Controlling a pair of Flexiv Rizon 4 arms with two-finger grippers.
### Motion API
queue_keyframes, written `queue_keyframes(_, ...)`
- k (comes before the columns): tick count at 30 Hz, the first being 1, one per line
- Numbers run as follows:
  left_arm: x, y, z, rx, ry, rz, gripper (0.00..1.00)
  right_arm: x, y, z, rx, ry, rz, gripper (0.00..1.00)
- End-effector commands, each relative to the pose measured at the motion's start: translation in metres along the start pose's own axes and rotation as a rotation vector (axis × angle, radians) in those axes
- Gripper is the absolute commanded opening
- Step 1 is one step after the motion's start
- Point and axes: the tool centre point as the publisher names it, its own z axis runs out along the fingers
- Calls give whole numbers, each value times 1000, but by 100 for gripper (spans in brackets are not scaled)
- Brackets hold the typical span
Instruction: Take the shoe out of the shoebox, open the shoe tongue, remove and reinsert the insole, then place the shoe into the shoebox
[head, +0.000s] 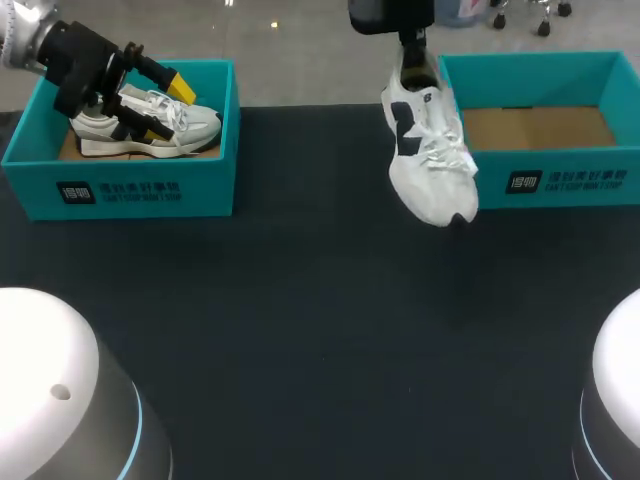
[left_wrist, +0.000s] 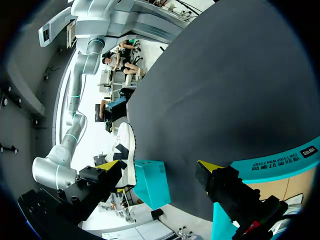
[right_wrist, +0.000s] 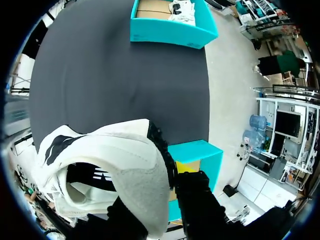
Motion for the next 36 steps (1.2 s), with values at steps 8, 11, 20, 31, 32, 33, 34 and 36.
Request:
queue_keyframes(8,0,-1,0,0,3,1,100,-2,-22,-5,29,38,-19,0)
queue_keyframes(11,0,-1,0,0,3,1,100,-2,-22,-5,29,38,-19,0)
queue_keyframes(20,0,-1,0,0,3,1,100,-2,-22,-5,29,38,-19,0)
queue_keyframes(31,0,-1,0,0,3,1,100,-25,-101,29,-3,114,-102,0)
queue_keyframes(32,0,-1,0,0,3,1,100,-28,-110,33,6,118,-94,0)
queue_keyframes(33,0,-1,0,0,3,1,100,-31,-119,36,9,121,-89,0)
queue_keyframes(34,0,-1,0,0,3,1,100,-34,-130,39,10,134,-75,0)
queue_keyframes(36,0,-1,0,0,3,1,100,-39,-149,46,19,146,-53,0)
